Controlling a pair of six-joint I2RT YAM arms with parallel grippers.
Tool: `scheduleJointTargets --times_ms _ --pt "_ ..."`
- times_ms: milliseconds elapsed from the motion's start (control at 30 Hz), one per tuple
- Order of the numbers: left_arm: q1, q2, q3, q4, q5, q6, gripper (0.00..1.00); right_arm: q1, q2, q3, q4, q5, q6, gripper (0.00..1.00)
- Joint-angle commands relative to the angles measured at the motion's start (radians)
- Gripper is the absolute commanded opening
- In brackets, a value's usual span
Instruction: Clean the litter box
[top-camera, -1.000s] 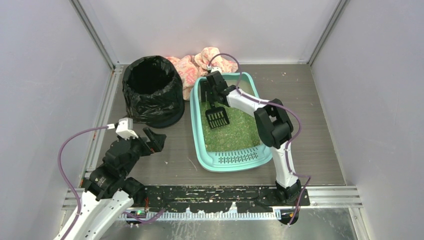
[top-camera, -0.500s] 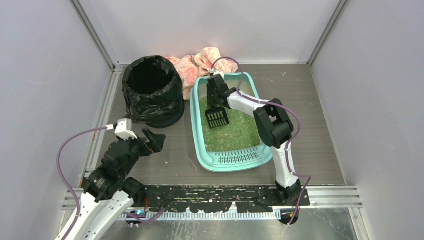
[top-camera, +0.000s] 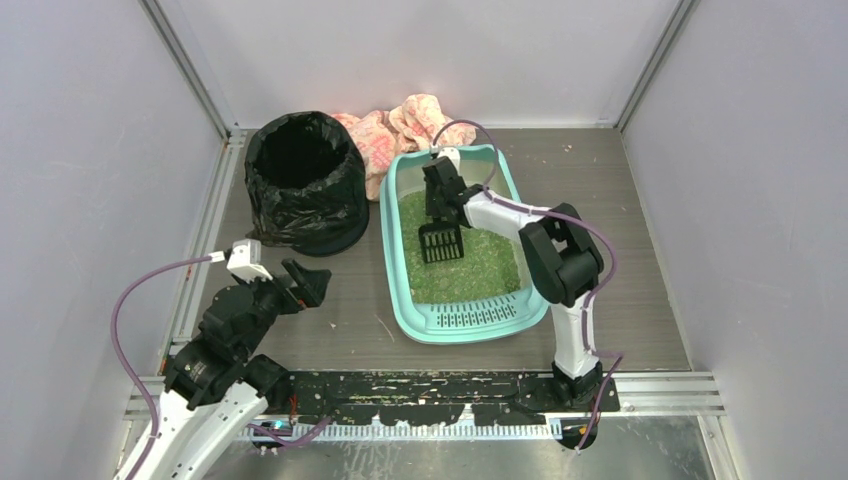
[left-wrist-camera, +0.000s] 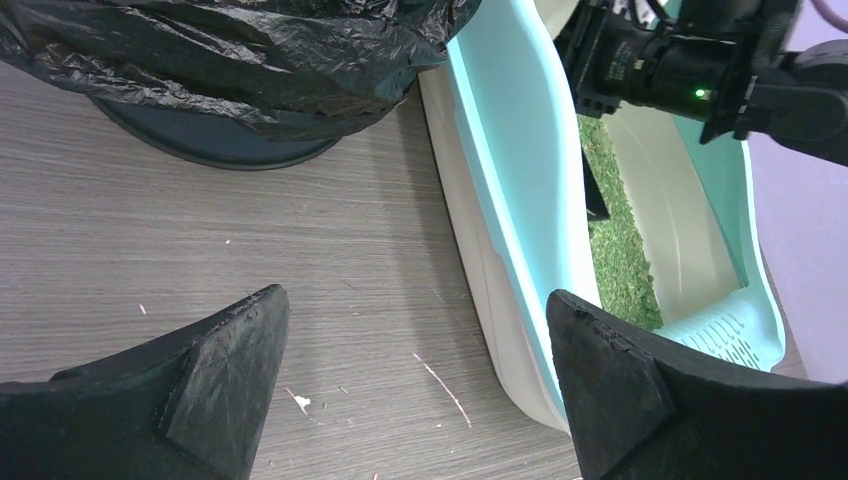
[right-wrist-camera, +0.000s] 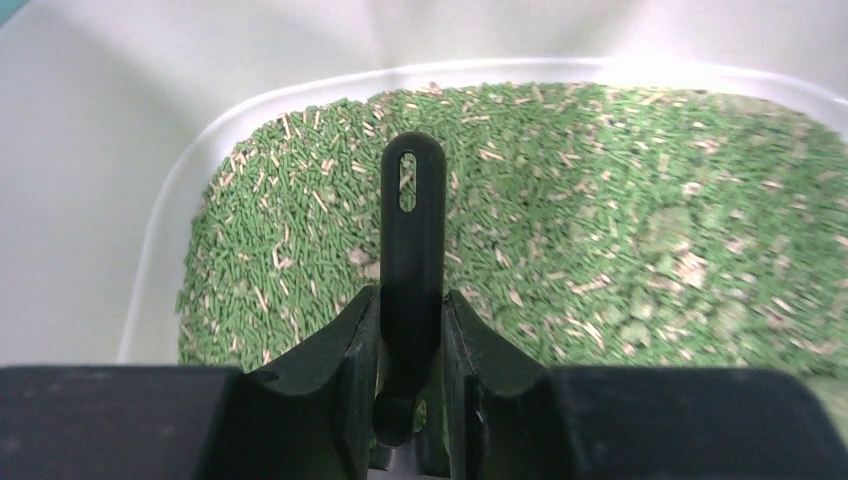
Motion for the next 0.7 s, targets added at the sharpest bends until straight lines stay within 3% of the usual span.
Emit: scheduleJointTargets --times_ms 0,433,500,667 --pt "-0.002 0.001 0.002 0.042 0.023 0.023 1.00 0.001 -0.174 -0.032 0.021 0.056 -0.016 0.01" --pt "-0.002 0.071 0.020 0.131 0.091 -0.013 1.00 0.005 -0.397 -0.139 -0.001 0.034 -0.033 0.01" --pt "-0.002 0.097 0.000 0.213 0.160 -0.014 1.00 0.011 -0.458 -0.160 0.000 0.026 -0.042 0.01" --pt "-0.002 0.184 -0.113 0.603 0.337 -0.090 1.00 0.069 -0.595 -0.211 0.012 0.066 -0.103 0.01"
